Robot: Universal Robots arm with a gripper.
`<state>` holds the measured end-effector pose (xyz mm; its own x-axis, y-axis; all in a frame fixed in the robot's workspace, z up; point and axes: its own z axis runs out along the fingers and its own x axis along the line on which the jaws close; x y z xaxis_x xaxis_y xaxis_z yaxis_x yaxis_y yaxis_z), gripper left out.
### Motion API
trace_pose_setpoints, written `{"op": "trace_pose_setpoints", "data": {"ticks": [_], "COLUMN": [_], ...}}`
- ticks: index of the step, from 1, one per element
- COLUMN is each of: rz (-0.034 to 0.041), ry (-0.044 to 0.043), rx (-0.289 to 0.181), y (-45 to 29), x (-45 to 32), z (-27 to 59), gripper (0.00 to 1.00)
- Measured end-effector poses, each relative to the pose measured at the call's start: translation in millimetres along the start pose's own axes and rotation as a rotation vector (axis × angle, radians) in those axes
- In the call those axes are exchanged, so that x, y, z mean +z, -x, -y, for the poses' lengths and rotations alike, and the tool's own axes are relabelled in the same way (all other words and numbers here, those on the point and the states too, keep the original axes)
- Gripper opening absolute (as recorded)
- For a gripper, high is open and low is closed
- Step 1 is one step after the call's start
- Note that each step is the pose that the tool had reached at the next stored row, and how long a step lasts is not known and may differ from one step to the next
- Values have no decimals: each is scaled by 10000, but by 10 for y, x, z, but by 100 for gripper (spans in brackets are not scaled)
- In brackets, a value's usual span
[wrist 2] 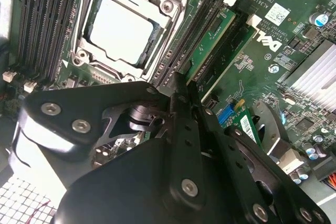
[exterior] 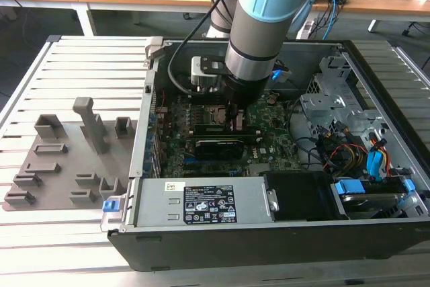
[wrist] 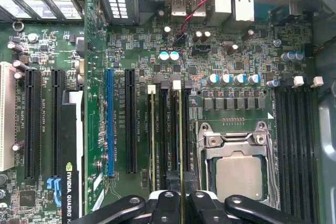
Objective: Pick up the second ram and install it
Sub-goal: 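Insert the second ram into the second slot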
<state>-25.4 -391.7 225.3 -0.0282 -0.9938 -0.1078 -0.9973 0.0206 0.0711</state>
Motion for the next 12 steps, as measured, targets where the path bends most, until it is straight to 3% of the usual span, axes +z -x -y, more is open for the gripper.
{"op": "trace_pose_setpoints", "data": {"ticks": [12], "rz": [1], "ry": [0], "rx": [-19], "y": [-2], "x": [22], "z": [2], "gripper": [14]}}
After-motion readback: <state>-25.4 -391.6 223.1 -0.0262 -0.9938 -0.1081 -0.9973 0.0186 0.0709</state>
